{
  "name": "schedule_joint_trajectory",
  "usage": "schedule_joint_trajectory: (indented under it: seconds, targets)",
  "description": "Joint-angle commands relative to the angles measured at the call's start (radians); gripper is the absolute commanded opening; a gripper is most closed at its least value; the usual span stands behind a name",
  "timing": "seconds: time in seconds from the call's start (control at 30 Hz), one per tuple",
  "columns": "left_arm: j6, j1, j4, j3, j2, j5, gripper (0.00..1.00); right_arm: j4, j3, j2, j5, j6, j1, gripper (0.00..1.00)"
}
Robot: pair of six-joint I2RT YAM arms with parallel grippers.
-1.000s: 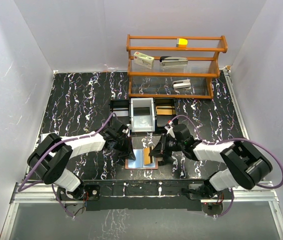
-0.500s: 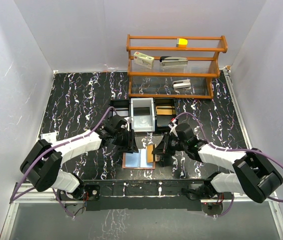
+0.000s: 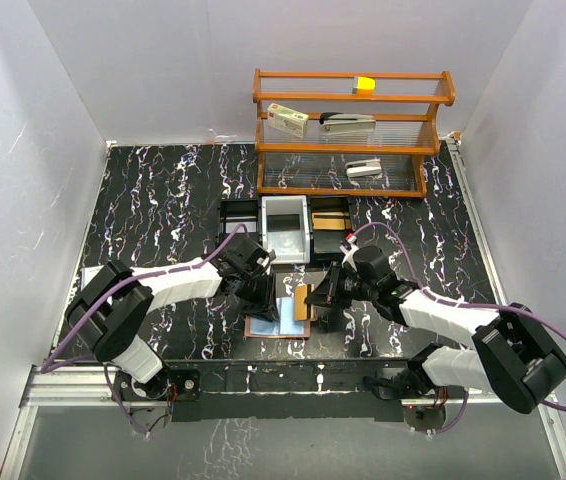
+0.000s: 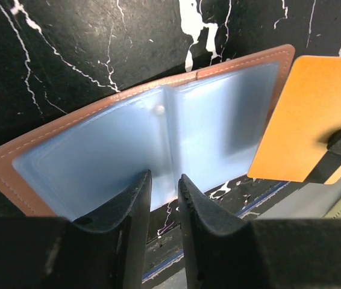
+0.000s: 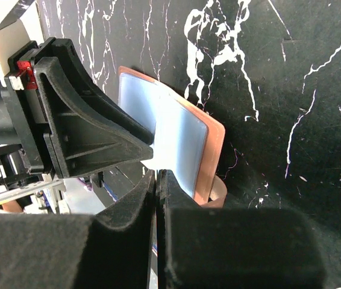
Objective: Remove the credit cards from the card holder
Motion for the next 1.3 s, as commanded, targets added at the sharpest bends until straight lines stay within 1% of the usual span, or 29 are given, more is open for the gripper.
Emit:
schedule_joint_trajectory:
  seconds: [0.0, 0.1, 0.2, 0.4, 0.5, 0.6, 0.7, 0.83, 0.97, 1.13, 1.27]
  targets:
    - [0.041, -0.009, -0.128, 0.037, 0.010, -0.111, 0.24, 0.010, 0.020, -0.044, 0.027, -0.006, -0.005, 0.00]
    - [0.044, -0.010, -0.136, 0.038, -0.033, -0.138, 0.24, -0.017, 0.034, -0.067, 0.054, -0.035, -0.006, 0.00]
    - [0.042, -0.009, -0.139, 0.042, -0.081, -0.149, 0.27, -0.045, 0.050, -0.101, 0.090, -0.063, -0.005, 0.00]
    - [0.044, -0.010, -0.143, 0.052, -0.175, -0.158, 0.33, -0.067, 0.071, -0.198, 0.172, -0.175, -0.006, 0.00]
    - [0.065, -0.009, -0.179, 0.067, -0.219, -0.175, 0.33, -0.078, 0.084, -0.264, 0.224, -0.239, -0.004, 0.00]
    - [0.106, -0.010, -0.229, 0.084, -0.252, -0.197, 0.35, -0.111, 0.105, -0.337, 0.313, -0.343, -0.005, 0.00]
    - [0.132, -0.010, -0.291, 0.096, -0.285, -0.247, 0.38, -0.096, 0.112, -0.425, 0.360, -0.501, -0.005, 0.00]
    - [0.134, -0.008, -0.333, 0.099, -0.346, -0.337, 0.47, -0.034, 0.093, -0.542, 0.387, -0.724, -0.005, 0.00]
    - [0.141, -0.003, -0.376, 0.120, -0.402, -0.439, 0.56, -0.004, 0.065, -0.607, 0.311, -0.976, -0.005, 0.00]
    - [0.168, 0.012, -0.426, 0.152, -0.452, -0.561, 0.70, -0.056, 0.088, -0.594, 0.255, -1.204, -0.005, 0.00]
    - [0.197, 0.048, -0.433, 0.159, -0.486, -0.612, 0.89, -0.081, 0.122, -0.539, 0.260, -1.345, -0.005, 0.00]
